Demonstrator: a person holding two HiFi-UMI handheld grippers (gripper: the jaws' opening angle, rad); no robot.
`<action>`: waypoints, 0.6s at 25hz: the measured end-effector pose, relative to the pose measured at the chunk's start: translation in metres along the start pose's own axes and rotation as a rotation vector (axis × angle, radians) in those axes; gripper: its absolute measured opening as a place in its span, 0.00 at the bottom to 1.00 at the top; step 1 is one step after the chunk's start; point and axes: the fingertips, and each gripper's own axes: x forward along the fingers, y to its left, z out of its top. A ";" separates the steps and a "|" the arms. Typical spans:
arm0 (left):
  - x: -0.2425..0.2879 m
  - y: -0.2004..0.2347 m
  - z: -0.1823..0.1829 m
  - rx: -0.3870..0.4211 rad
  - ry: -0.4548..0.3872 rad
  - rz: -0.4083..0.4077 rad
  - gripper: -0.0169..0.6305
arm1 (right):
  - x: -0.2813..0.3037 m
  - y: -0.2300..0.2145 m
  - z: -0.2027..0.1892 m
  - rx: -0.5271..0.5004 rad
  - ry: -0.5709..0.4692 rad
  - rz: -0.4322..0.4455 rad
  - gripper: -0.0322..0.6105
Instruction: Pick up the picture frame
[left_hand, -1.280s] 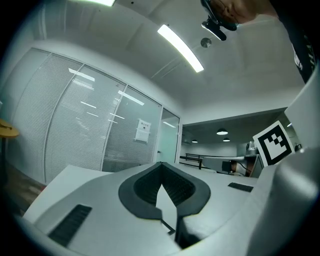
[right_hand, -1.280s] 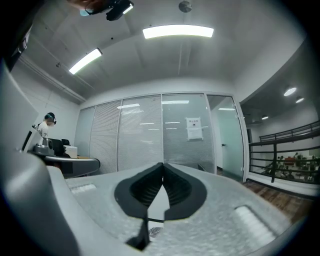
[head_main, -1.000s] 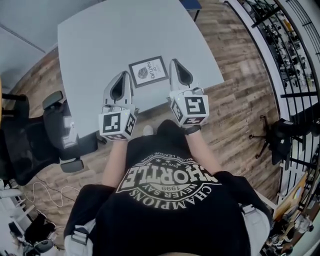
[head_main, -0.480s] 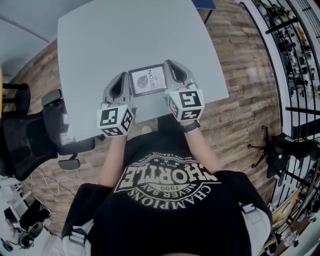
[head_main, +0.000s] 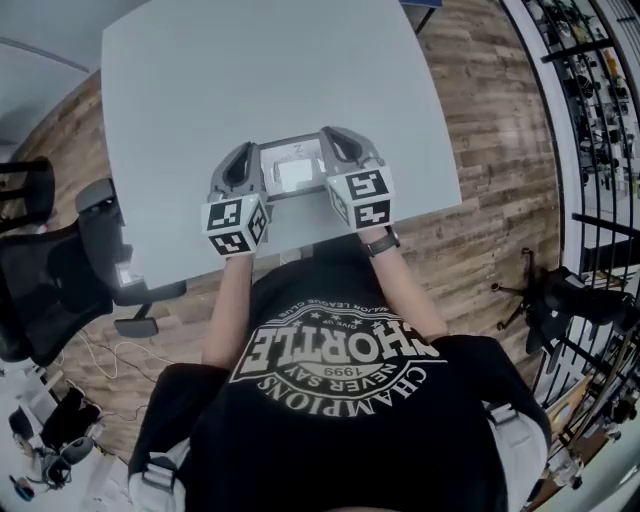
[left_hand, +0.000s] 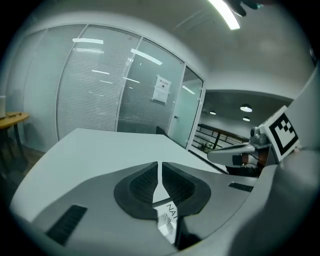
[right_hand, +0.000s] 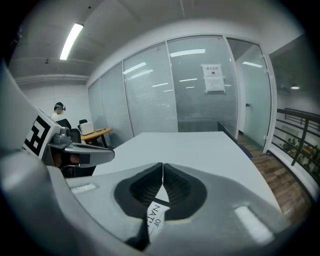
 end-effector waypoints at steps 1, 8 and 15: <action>0.006 0.002 -0.007 0.020 0.022 0.008 0.04 | 0.007 -0.003 -0.008 -0.005 0.025 0.000 0.05; 0.038 0.016 -0.060 -0.003 0.165 0.001 0.15 | 0.042 -0.019 -0.067 0.043 0.191 0.015 0.16; 0.048 0.028 -0.109 -0.089 0.312 -0.010 0.30 | 0.062 -0.025 -0.123 0.077 0.340 0.019 0.33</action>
